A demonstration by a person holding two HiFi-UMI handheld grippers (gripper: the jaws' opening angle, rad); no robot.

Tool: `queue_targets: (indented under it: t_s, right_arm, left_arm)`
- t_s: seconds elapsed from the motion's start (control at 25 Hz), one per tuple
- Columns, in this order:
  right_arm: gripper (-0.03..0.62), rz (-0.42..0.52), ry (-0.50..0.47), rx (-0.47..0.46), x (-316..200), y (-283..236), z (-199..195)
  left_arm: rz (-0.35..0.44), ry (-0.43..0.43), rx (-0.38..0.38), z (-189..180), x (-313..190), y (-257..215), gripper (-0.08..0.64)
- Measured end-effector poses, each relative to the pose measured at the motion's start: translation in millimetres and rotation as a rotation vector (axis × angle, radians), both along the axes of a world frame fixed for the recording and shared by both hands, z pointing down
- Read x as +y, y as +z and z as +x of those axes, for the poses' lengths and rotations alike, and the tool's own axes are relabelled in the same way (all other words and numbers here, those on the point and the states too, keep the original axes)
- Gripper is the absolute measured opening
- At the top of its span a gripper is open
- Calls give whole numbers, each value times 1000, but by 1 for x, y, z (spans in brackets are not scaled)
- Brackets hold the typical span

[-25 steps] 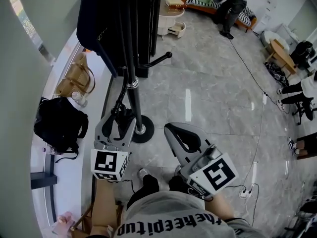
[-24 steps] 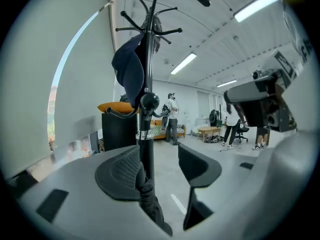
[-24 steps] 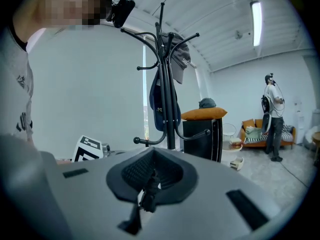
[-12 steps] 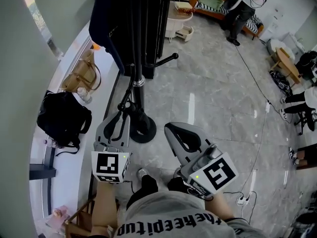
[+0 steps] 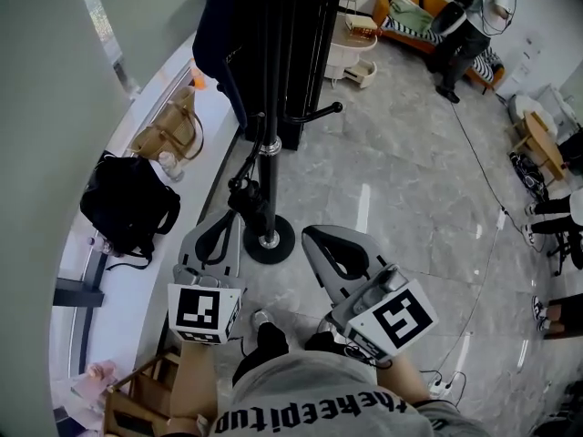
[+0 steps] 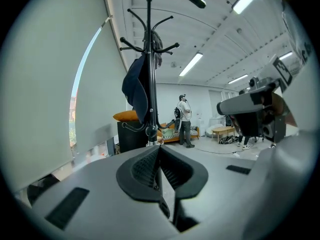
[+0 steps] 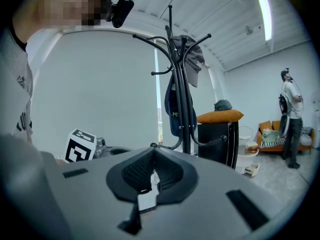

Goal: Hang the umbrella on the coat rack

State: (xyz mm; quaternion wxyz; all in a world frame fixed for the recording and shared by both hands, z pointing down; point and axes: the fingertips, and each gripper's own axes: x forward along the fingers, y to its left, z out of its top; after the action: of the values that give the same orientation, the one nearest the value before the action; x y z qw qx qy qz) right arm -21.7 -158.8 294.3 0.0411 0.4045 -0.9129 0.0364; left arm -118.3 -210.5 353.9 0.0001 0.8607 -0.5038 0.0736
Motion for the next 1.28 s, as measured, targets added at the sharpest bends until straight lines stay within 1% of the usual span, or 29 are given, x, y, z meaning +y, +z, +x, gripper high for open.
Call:
queue_targets:
  t_s: [0.08, 0.28, 0.4, 0.68, 0.92, 1.28]
  right_arm:
    - [11, 11, -25, -18, 2, -5, -4]
    - [11, 13, -71, 3, 8, -3, -7]
    - [11, 21, -101, 1, 12, -7, -11]
    - [11, 35, -177, -9, 23, -11, -19]
    - [12, 45, -222, -19, 35, -12, -21]
    - [11, 55, -267, -33, 46, -15, -22]
  left_arm:
    - [-3, 1, 20, 0, 7, -7, 15]
    - [-1, 4, 79, -2, 25, -29, 15]
    - [13, -3, 94, -4, 36, -42, 15]
    - [52, -46, 83, -5, 62, -63, 15]
    - [58, -68, 107, -2, 82, -72, 15]
    - [68, -87, 86, 3, 103, -75, 15]
